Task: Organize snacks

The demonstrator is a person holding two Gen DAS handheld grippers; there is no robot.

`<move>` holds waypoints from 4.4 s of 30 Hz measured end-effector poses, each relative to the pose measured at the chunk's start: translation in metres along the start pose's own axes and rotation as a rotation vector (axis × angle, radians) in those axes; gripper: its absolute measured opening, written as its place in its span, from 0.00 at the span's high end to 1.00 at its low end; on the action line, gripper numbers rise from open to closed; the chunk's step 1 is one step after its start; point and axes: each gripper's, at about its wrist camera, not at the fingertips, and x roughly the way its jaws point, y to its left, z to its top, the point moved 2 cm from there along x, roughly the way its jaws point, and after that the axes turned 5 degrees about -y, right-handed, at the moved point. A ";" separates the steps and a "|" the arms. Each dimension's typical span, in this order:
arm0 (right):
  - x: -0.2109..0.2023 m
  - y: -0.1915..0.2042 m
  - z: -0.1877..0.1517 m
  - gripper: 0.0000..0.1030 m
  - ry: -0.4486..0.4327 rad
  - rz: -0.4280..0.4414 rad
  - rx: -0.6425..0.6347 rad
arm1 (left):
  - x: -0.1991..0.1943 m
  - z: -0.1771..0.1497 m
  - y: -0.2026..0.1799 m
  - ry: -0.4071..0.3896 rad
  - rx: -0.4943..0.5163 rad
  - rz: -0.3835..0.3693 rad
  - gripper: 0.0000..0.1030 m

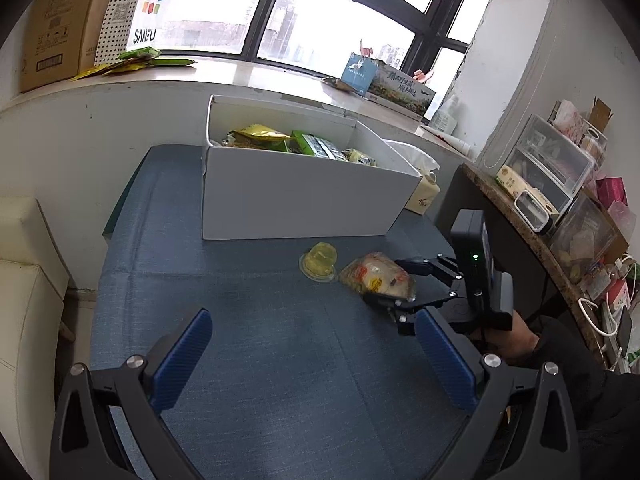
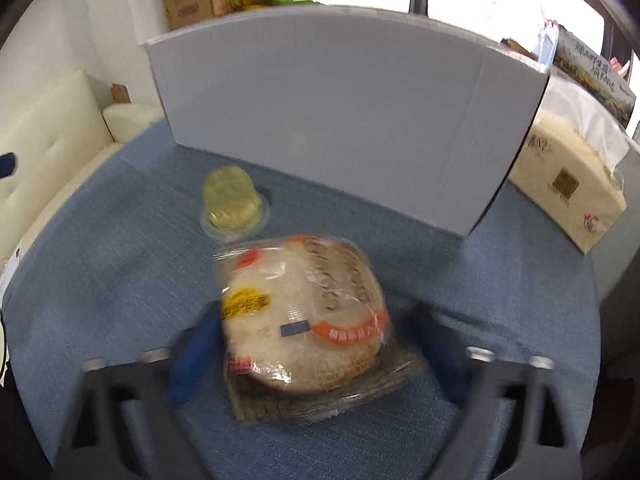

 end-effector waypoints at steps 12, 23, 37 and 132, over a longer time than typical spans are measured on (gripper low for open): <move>-0.085 -0.020 -0.024 0.23 -0.087 -0.022 0.186 | 0.085 0.012 -0.028 0.108 0.123 -0.010 0.00; -0.146 -0.019 -0.060 0.23 -0.123 -0.079 0.256 | 0.170 0.015 -0.025 0.181 0.213 0.085 0.16; -0.143 -0.016 -0.055 0.23 -0.145 -0.058 0.284 | 0.089 0.030 -0.023 -0.023 0.202 0.007 0.64; -0.253 0.057 0.042 0.00 -0.401 -0.205 0.238 | -0.090 0.058 -0.081 -0.184 0.142 0.170 0.00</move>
